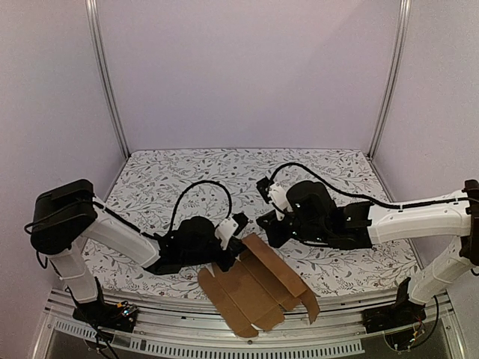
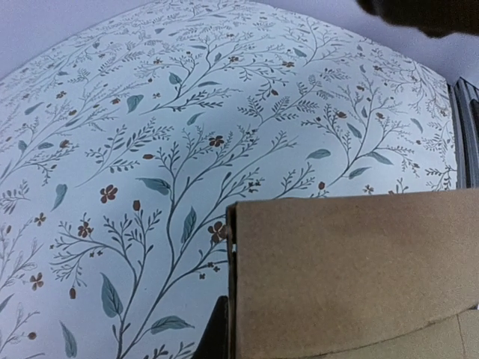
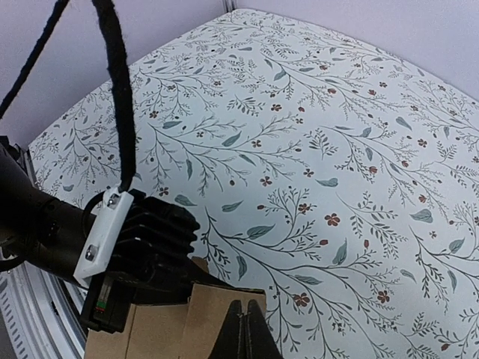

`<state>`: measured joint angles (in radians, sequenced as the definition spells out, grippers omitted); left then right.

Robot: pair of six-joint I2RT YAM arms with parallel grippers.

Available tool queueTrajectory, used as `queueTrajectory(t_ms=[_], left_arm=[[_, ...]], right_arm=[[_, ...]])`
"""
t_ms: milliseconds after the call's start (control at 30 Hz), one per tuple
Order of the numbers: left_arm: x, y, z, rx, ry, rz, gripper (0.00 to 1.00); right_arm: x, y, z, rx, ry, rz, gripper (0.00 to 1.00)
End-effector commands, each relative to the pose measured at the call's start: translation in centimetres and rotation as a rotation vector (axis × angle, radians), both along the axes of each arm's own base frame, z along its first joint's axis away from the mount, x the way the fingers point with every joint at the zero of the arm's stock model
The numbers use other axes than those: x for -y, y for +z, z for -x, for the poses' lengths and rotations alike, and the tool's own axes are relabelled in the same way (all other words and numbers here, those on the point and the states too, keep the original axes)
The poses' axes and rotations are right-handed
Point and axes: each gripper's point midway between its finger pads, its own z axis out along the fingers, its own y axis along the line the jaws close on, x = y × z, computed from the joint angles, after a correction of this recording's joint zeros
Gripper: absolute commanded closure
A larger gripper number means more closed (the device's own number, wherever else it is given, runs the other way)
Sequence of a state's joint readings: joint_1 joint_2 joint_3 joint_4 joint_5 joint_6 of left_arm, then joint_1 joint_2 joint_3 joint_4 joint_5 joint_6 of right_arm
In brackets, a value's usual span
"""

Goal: Fold the paper box

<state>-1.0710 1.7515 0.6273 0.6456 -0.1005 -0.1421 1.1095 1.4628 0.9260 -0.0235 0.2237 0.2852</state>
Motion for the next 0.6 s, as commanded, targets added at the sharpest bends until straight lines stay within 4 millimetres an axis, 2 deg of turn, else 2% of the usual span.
queueTrajectory(t_ms=[0,333,567], left_arm=[[1.1,0.9,-0.8,0.019,-0.019,0.055,1.00],[1.6,-0.1,-1.0,0.002,-0.022,0.039,1.00],[1.6,-0.5,-1.1,-0.007,-0.011,0.038,1.00]], right_arm=[[-2.0,-1.1,0.0,-0.049,0.011,-0.100,1.00],[-3.8,-3.6,-0.8,-0.085,0.001,-0.144,1.00],[-3.4,-6.4,-0.9,-0.122,-0.032,-0.126,1.00]])
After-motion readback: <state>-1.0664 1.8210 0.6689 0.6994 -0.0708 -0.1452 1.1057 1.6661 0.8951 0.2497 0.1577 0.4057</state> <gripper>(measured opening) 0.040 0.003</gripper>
